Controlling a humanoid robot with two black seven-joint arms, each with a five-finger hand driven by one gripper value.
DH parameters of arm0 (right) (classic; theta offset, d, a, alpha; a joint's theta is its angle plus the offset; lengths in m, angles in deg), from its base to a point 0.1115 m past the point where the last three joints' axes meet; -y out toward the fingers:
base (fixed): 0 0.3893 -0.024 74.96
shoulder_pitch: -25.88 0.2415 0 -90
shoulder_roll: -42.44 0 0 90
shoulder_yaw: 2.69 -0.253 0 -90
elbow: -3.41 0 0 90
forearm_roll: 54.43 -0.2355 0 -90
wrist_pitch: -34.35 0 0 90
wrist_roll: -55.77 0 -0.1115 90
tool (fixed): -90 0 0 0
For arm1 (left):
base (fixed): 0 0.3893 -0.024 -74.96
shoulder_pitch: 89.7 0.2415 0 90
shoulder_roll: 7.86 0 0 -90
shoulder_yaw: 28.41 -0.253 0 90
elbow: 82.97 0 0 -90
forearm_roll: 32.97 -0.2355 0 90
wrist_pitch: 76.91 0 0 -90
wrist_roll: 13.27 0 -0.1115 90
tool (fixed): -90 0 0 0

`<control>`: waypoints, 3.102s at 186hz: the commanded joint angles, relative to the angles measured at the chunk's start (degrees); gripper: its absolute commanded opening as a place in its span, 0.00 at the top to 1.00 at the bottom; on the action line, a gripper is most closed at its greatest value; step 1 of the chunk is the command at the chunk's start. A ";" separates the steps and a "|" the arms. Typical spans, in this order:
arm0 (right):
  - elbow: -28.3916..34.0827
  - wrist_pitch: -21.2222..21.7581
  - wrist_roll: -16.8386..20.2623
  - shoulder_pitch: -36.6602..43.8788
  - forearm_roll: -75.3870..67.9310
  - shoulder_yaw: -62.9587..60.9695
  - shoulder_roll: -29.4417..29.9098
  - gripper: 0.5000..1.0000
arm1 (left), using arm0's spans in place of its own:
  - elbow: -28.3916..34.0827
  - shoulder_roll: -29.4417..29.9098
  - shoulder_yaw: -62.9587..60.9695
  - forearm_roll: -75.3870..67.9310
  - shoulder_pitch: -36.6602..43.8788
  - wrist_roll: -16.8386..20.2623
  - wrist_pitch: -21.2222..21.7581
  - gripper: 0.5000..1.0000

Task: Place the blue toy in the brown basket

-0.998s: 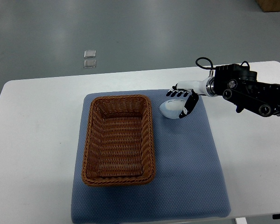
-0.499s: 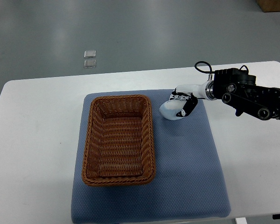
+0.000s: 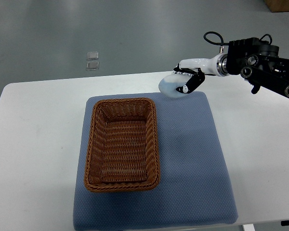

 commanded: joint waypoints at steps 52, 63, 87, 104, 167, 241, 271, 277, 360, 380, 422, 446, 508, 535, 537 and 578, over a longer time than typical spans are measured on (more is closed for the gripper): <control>5.05 -2.47 -7.22 0.97 -5.04 -1.67 7.31 0.90 | -0.18 0.00 -0.05 0.00 -0.07 0.00 -0.01 0.00; 4.96 -4.75 -8.36 0.53 -5.04 -1.06 11.00 0.88 | -0.09 0.00 -0.05 0.00 0.02 0.00 -0.01 0.00; 4.35 -6.95 -8.36 -0.79 -4.42 0.87 15.13 0.86 | -0.09 0.00 0.04 0.00 0.02 0.00 -0.01 0.00; 3.56 -7.92 -8.36 -1.93 -4.16 2.81 17.06 0.84 | -0.09 0.00 0.04 0.00 -0.07 0.00 -0.01 0.00; 2.85 -10.55 -8.45 -7.64 -3.28 4.48 19.70 0.79 | -0.09 0.00 -0.05 0.00 0.02 0.00 -0.01 0.00; 0.04 -12.93 -8.80 -10.63 1.47 7.47 21.90 0.65 | -0.09 0.00 -0.13 0.00 0.02 0.00 -0.01 0.00; -1.45 -12.93 -8.71 -10.72 3.23 8.17 21.90 0.58 | 0.00 0.00 -0.05 0.00 0.02 0.00 -0.01 0.00; -1.63 -12.93 -8.62 -10.72 3.23 8.17 21.90 0.53 | 0.00 0.00 -0.05 0.00 -0.07 0.00 -0.01 0.00; -0.75 -7.48 -8.89 -7.82 1.29 2.72 16.63 0.19 | 0.00 0.00 -0.13 0.00 0.02 0.00 -0.01 0.00; -0.66 -2.65 -8.97 -7.29 -0.20 -2.46 14.52 0.18 | 0.00 0.00 -0.13 0.00 0.01 0.00 -0.01 0.00; -0.31 -0.80 -8.97 -7.56 -8.29 -13.19 10.03 0.18 | 0.00 0.00 -0.05 0.00 0.02 0.00 -0.01 0.00; -1.01 -1.06 -8.97 -11.68 -17.95 -23.20 9.15 0.18 | 0.00 0.00 -0.05 0.00 0.02 0.00 -0.01 0.00; -8.30 -1.32 -8.97 -28.91 -48.18 -45.18 15.04 0.18 | -0.09 0.00 -0.49 0.00 -0.07 0.00 -0.01 0.00; -11.91 -1.32 -9.06 -33.31 -53.02 -46.59 16.89 0.18 | -0.18 0.00 -0.49 0.00 -0.07 0.00 -0.01 0.00; -12.17 -1.32 -9.06 -33.57 -53.20 -46.59 16.98 0.18 | -0.09 0.00 -0.49 0.00 0.01 0.00 -0.01 0.00; -14.11 -0.97 -9.59 -36.30 -55.57 -46.67 18.91 0.18 | -0.09 0.00 -0.49 0.00 0.02 0.00 -0.01 0.00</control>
